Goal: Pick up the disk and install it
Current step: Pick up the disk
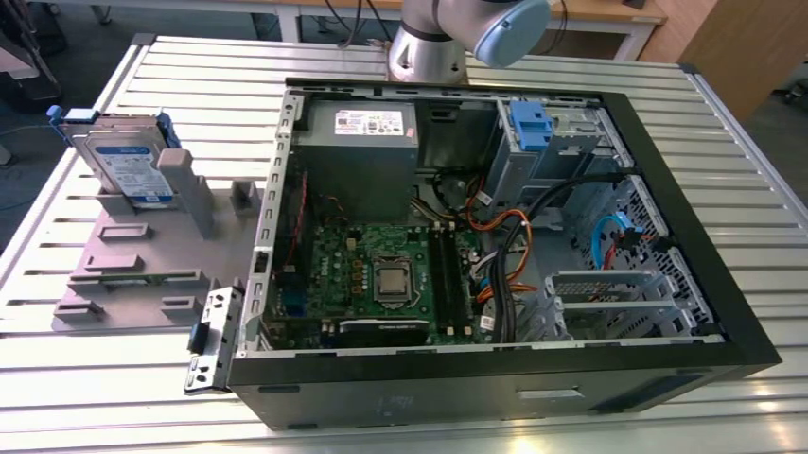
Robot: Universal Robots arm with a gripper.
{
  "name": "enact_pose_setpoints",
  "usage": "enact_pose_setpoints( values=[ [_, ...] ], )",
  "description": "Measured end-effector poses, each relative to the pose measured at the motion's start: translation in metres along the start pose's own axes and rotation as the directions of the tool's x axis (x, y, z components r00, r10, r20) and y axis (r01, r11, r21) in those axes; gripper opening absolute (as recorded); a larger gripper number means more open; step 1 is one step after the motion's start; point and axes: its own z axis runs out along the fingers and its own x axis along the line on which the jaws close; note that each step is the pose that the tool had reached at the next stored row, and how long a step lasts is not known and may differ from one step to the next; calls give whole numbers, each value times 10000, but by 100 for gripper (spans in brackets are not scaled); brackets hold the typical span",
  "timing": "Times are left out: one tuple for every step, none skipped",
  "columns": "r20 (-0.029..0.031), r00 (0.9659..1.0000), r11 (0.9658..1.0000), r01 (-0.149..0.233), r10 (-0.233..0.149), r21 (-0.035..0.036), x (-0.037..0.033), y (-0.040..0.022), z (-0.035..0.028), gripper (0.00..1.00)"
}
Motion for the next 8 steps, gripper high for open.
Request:
enact_pose_setpoints(
  values=[
    [-1, 10000, 10000, 12, -12, 0, 0, 0, 0, 11],
    [-1, 10000, 10000, 24, -24, -1, 0, 0, 0, 11],
    [-1, 10000, 10000, 36, -36, -1, 0, 0, 0, 11],
    [-2, 10000, 10000, 49, -49, -1, 0, 0, 0, 11],
    [-3, 10000, 10000, 62, -62, -1, 0, 0, 0, 11],
    [-3, 10000, 10000, 75, -75, -2, 0, 0, 0, 11],
    [-3, 10000, 10000, 87, -87, -2, 0, 0, 0, 11],
    [-4, 10000, 10000, 100, -100, -2, 0, 0, 0, 11]
  ],
)
